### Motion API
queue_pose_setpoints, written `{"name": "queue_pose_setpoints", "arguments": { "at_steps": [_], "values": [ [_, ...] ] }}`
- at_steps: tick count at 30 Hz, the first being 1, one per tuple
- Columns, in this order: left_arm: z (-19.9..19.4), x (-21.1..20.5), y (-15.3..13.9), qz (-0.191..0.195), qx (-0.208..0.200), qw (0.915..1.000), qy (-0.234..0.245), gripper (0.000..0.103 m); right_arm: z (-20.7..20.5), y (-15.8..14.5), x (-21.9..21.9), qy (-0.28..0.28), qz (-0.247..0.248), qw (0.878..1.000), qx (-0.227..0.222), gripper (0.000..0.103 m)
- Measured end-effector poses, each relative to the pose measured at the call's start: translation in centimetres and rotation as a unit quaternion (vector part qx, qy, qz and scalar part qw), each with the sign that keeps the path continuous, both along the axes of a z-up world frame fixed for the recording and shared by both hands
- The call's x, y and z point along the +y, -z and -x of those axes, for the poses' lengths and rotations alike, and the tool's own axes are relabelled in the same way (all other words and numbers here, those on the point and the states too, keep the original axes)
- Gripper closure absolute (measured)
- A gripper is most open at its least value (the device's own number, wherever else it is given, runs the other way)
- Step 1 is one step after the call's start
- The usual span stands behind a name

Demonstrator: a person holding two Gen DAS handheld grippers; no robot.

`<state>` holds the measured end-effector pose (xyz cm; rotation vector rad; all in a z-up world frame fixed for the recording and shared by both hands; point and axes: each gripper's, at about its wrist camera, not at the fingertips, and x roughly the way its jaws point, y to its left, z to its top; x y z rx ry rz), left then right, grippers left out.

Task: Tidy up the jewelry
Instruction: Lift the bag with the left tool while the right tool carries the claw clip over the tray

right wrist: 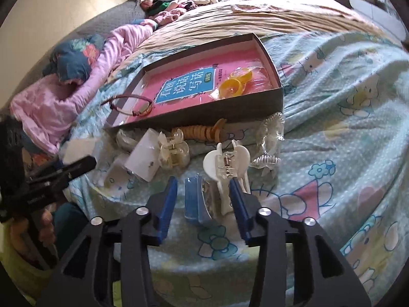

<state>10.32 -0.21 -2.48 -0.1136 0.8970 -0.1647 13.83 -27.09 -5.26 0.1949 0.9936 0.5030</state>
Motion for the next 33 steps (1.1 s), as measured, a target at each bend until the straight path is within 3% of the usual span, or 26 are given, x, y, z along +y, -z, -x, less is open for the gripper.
{"name": "queue_pose_setpoints", "arguments": {
  "at_steps": [4,9,11,15,25,33],
  "values": [
    [0.0,0.0,0.0,0.000,0.000,1.0000,0.001,0.037,-1.2,0.5,-0.1,0.017,-0.023,0.999,0.026,0.054],
    [-0.1,-0.5,-0.4,-0.002,0.001,1.0000,0.005,0.037,-2.3,0.8,-0.1,0.038,-0.038,0.998,0.039,0.057],
    [-0.2,-0.5,-0.4,-0.002,0.003,1.0000,0.006,0.037,-2.9,1.0,-0.6,0.056,-0.049,0.996,0.048,0.063],
    [-0.5,-0.7,-0.7,-0.003,0.004,1.0000,0.007,0.037,-3.8,1.3,-1.6,0.075,-0.059,0.994,0.058,0.096],
    [-2.6,-1.6,-2.3,-0.007,-0.008,0.9998,0.019,0.037,-3.6,-2.4,-2.0,0.061,-0.042,0.997,-0.007,0.096],
    [-5.4,-2.4,-4.1,-0.019,-0.027,0.9991,0.025,0.037,-6.2,-5.4,-1.4,0.050,-0.043,0.996,-0.059,0.096]
  ]
}}
